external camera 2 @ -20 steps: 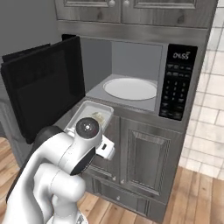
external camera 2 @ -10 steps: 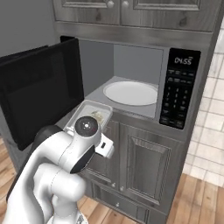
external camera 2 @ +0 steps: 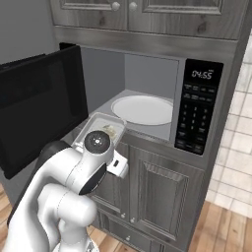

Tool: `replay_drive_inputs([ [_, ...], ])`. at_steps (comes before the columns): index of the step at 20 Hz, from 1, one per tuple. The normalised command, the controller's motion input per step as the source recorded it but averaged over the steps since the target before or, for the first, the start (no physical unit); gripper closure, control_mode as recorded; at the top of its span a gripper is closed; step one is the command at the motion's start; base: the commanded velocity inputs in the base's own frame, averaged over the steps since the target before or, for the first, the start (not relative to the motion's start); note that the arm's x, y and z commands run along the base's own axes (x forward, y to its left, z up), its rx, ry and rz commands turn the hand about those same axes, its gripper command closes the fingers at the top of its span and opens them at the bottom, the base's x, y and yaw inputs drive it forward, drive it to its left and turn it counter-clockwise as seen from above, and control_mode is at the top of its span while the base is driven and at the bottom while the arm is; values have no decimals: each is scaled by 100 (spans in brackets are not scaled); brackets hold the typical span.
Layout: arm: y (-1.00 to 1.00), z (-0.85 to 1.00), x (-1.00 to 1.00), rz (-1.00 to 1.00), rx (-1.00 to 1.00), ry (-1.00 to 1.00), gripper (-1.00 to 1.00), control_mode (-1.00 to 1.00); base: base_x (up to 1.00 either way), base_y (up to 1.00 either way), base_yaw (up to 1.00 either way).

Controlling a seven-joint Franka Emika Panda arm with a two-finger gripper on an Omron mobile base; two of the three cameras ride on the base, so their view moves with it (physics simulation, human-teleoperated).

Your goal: Place the tupperware containing the shrimp and garlic meal in the microwave. Close the microwave door and press the start button to reheat the meal.

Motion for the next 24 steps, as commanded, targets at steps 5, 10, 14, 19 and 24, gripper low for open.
replay_drive_inputs([
  [5,0,0,0,0,0,0,100,100,0,-20,1],
  [10,-22,0,0,0,0,0,100,-100,0,0,0],
  [14,-16,0,0,-3,0,0,100,-100,0,0,0],
  [19,-16,0,3,-4,0,0,100,-100,0,0,0],
  [24,-23,0,25,-3,0,0,100,-100,0,0,0],
])
